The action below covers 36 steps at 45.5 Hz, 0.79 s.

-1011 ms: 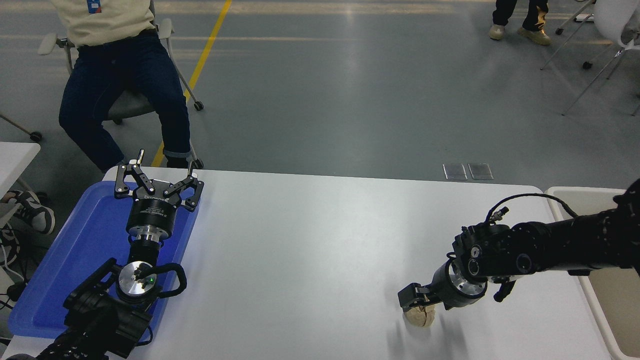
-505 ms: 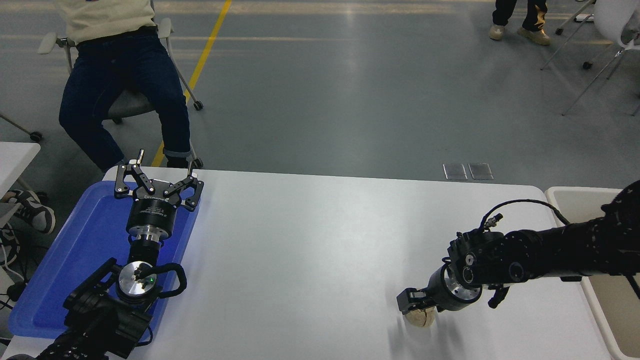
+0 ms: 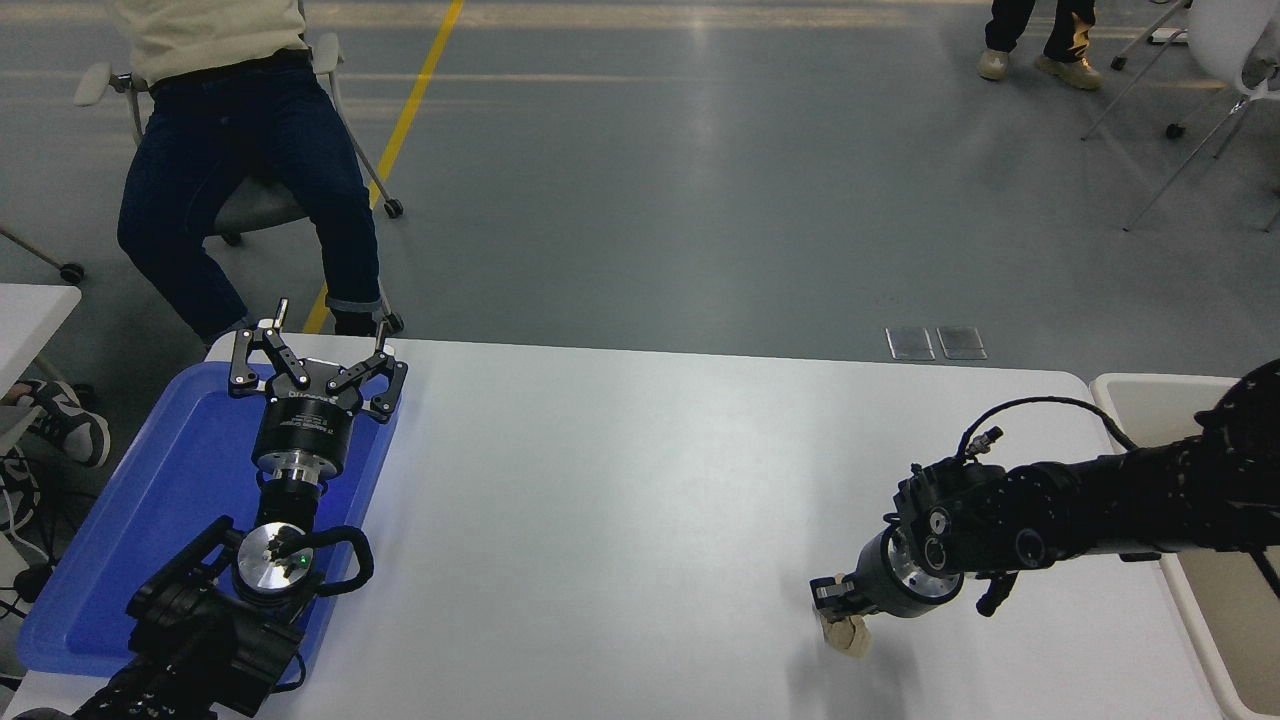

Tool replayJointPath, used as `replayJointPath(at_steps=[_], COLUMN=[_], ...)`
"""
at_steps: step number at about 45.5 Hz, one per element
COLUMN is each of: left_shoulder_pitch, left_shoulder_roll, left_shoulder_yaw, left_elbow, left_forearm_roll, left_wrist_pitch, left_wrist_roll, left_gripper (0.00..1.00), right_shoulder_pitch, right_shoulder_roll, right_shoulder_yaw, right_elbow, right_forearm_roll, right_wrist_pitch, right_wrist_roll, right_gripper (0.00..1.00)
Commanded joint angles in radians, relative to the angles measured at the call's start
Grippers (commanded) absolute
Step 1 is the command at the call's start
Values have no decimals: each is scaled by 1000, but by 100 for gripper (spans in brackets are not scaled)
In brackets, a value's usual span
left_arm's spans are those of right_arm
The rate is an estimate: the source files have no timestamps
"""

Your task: Pick up paper ball place in dustbin

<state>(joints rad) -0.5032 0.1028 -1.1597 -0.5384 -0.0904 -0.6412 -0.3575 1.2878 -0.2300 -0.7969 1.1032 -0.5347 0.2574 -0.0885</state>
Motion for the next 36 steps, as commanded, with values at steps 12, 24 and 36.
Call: replayJointPath(at_steps=[12, 24, 36], left_shoulder_pitch=[0, 0, 0], left_shoulder_roll=[0, 0, 0], left_shoulder_yaw=[0, 0, 0], left_elbow=[0, 0, 0], left_forearm_roll=[0, 0, 0], left_wrist_pitch=[0, 0, 0], left_wrist_roll=[0, 0, 0], left_gripper=[100, 100, 100], right_shoulder_pitch=[408, 781, 979], right_shoulder_roll=[-186, -209, -187], right_shoulder_yaw=[-183, -341, -403], right_elbow=[270, 461, 520], right_forearm_roll=[25, 120, 166], right_wrist_pitch=[94, 166, 249], right_wrist_roll=[7, 23, 21], right_gripper=[0, 0, 0])
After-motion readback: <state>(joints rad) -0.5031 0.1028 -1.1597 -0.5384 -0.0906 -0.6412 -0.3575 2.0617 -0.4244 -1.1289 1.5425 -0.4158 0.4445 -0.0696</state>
